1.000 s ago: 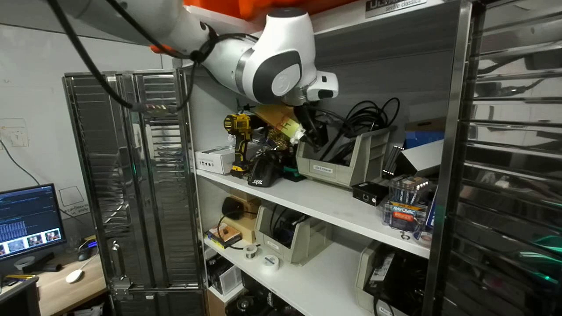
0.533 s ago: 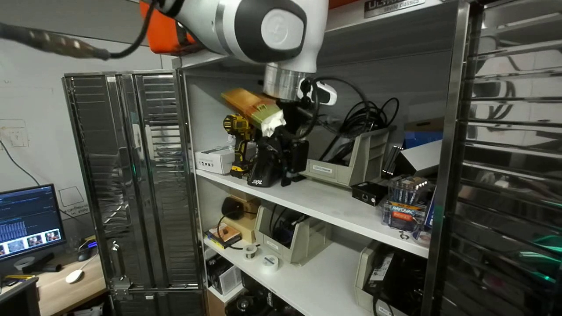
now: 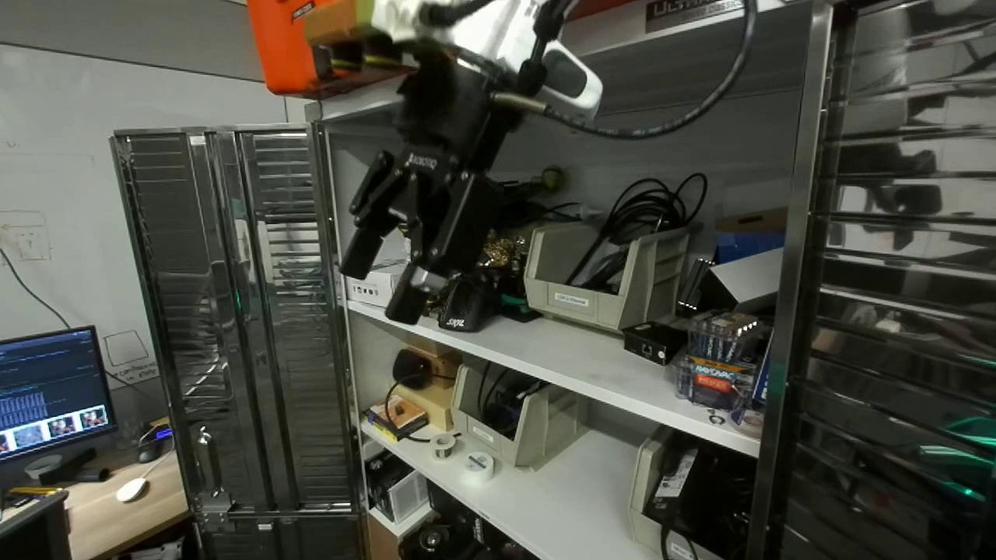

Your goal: Put the cable in the storage box

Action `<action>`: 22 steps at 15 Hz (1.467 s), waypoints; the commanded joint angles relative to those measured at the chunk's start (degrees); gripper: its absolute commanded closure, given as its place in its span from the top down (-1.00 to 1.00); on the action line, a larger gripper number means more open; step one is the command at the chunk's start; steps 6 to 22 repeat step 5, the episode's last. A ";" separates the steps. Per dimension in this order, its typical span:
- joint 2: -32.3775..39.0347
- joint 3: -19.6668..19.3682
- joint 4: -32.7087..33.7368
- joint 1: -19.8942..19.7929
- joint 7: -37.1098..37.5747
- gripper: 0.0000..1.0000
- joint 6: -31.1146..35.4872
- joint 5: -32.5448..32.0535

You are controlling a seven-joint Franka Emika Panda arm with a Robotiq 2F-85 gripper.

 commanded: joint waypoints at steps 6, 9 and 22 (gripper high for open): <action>0.49 -0.04 0.17 -0.18 -0.19 1.00 -0.73 -0.14; 0.49 -0.04 0.17 -0.18 -0.19 1.00 -0.73 -0.14; 0.49 -0.04 0.17 -0.18 -0.19 1.00 -0.73 -0.14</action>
